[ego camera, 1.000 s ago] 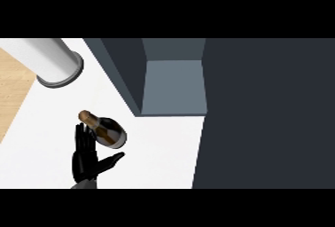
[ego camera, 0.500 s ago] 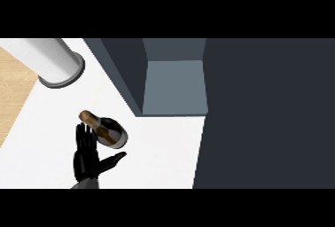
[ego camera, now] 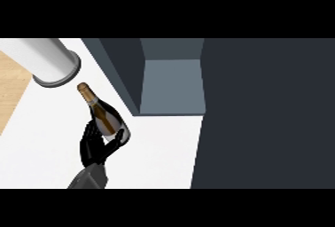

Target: Pick up the wine, place it into the cabinet and close the cabinet

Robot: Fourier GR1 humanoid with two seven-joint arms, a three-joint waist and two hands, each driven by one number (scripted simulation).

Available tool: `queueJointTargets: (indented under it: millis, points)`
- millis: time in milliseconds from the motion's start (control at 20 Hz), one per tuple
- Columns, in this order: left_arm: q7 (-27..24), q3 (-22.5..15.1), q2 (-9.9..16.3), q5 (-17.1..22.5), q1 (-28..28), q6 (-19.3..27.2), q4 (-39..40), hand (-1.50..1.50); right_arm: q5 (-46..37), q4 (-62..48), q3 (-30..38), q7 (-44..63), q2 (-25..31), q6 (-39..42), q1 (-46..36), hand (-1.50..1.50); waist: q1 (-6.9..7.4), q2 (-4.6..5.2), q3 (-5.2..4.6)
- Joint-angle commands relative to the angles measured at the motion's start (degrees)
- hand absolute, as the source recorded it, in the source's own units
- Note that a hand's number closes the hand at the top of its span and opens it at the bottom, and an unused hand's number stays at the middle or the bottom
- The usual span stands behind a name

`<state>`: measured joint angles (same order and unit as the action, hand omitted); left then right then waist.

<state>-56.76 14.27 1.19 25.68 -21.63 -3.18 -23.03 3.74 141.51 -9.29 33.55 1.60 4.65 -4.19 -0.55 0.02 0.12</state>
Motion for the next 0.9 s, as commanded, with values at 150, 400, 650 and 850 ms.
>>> queueJointTargets:
  millis: [150, 400, 650, 850]
  points:
    - [-0.8, 0.4, -0.9, 0.3, -4.4, -1.8, 3.4, 1.5, 4.0, 6.2, 1.9, 6.2, 0.9, -0.6, -1.5, -1.5, -0.07, 0.07, -0.19]
    - [1.3, 1.0, 1.4, 0.5, -8.8, -4.0, 5.9, 1.5, 8.6, 1.7, 7.3, -0.6, 2.0, 3.4, 0.7, -1.5, -0.45, 0.25, -0.17]
    - [6.2, -3.4, 4.3, -1.4, 0.4, -15.1, 1.9, 1.5, 3.6, 2.8, 3.1, 1.8, -0.1, 1.0, -0.7, -1.5, 0.46, -0.09, -0.15]
    - [8.4, -4.1, 5.4, -0.3, 3.3, -17.8, -4.1, 1.5, 6.9, 9.6, 4.7, 4.9, 0.8, 1.8, 4.3, -1.5, 0.41, -0.31, -0.1]
